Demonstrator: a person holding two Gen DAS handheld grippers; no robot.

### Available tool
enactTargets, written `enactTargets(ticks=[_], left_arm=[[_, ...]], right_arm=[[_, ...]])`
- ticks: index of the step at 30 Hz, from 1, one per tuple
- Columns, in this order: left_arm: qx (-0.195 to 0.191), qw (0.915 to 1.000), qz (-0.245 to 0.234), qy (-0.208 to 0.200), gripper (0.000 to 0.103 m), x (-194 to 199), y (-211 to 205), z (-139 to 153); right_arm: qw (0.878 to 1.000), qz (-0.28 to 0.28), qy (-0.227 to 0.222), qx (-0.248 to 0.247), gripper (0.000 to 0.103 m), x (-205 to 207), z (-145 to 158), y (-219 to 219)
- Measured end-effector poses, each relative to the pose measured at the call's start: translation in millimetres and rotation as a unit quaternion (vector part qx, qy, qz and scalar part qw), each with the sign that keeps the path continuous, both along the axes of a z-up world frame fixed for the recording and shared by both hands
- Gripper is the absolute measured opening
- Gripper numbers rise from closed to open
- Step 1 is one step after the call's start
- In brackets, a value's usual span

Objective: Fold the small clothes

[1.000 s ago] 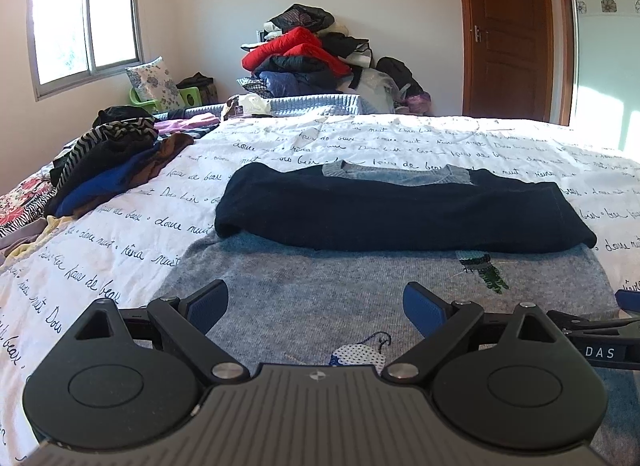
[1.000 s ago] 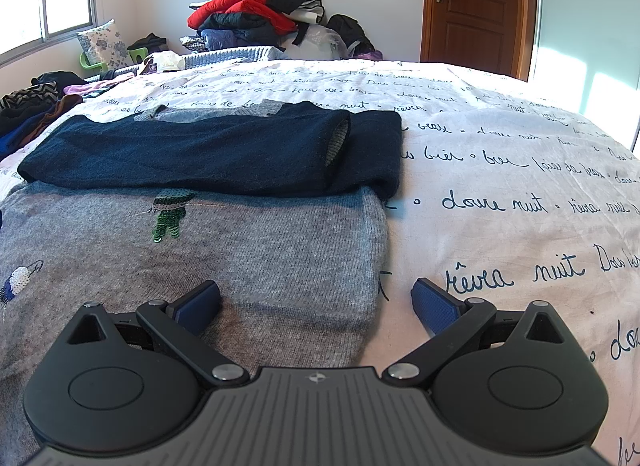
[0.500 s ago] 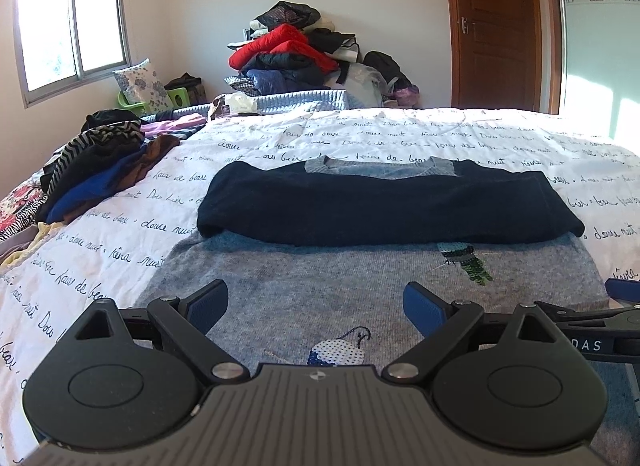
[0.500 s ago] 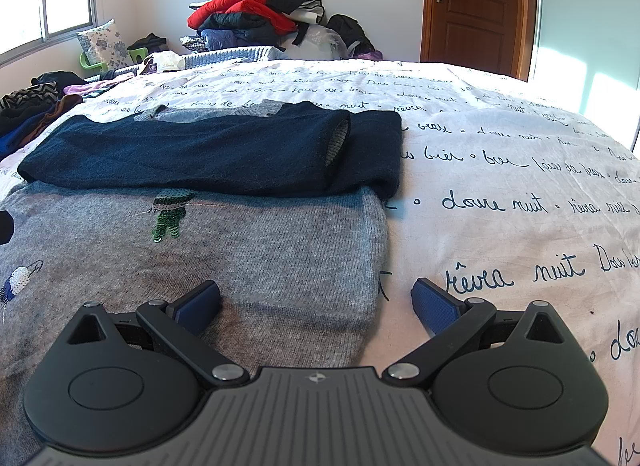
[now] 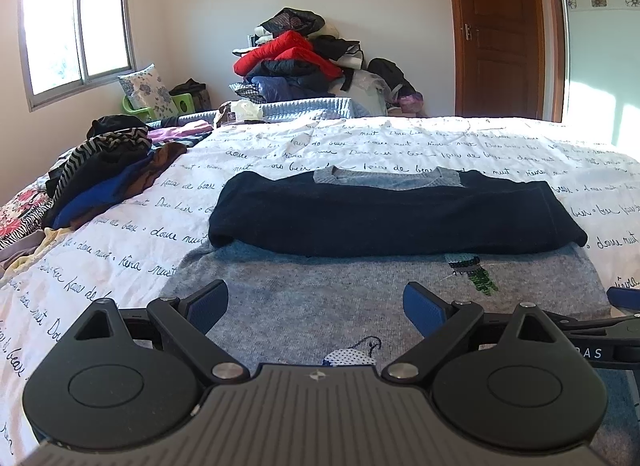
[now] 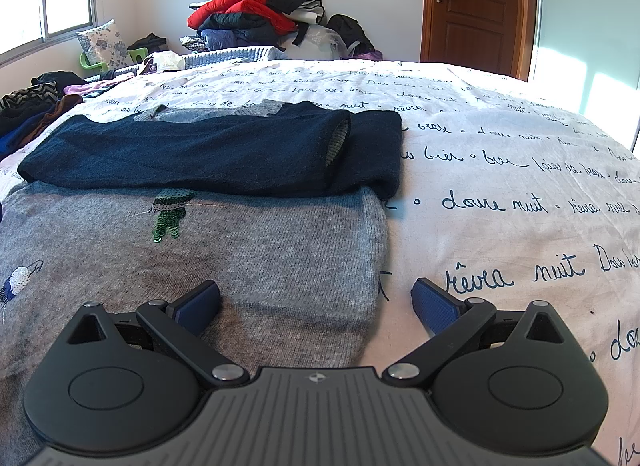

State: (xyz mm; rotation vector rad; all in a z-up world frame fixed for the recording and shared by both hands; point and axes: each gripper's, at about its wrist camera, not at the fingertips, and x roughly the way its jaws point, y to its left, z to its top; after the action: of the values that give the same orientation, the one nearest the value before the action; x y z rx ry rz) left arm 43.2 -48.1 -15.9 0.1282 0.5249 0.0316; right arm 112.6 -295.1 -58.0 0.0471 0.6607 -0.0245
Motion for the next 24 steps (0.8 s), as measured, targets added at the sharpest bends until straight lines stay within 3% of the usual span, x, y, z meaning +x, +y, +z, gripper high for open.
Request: enactTargets(ticks=[24], left_arm=[[0.007, 0.9999, -0.009, 0.008, 0.093, 4.1, -6.4, -1.6]], right_arm=[[1.0, 0.0, 0.0, 0.0, 0.103, 0.0, -0.1, 0.0]])
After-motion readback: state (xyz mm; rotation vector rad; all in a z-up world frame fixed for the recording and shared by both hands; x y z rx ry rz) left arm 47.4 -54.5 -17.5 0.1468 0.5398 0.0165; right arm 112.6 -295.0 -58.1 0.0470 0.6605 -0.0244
